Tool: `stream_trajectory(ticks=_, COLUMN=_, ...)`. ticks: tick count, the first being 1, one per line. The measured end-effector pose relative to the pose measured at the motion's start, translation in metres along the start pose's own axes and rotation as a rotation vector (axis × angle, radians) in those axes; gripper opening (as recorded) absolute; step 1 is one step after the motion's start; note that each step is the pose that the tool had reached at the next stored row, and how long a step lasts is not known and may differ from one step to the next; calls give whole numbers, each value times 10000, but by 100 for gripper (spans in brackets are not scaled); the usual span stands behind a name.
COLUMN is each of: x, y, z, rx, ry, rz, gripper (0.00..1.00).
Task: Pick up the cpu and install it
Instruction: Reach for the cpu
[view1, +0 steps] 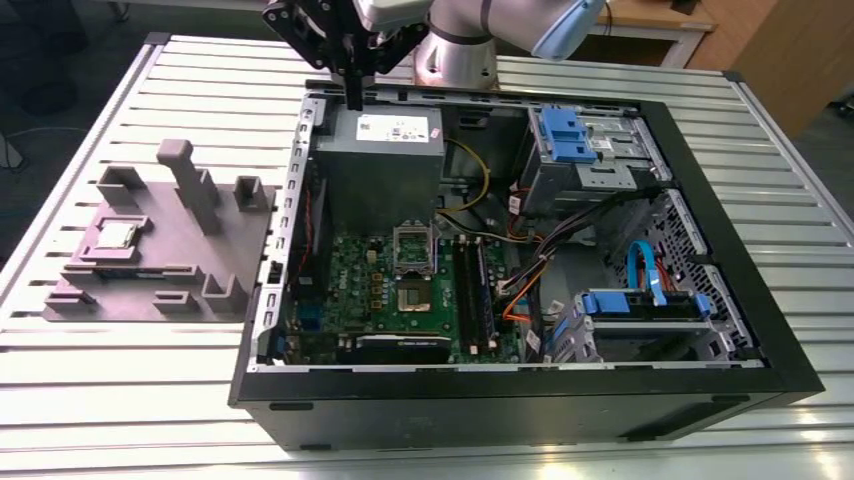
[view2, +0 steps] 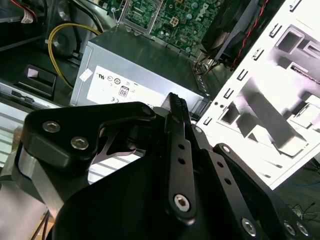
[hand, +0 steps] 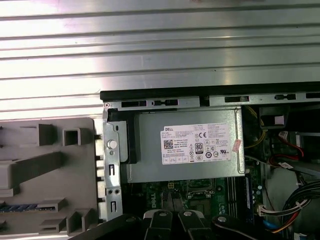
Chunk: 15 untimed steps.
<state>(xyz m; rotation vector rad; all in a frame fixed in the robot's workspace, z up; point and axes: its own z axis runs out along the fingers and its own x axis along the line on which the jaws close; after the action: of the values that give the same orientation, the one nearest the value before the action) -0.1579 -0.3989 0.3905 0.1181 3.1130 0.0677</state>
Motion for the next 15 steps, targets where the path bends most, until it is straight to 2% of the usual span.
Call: stream_trajectory(ticks=15, x=45, y=-4, z=2, rx=0, ry=0, rz=-2, gripper=10)
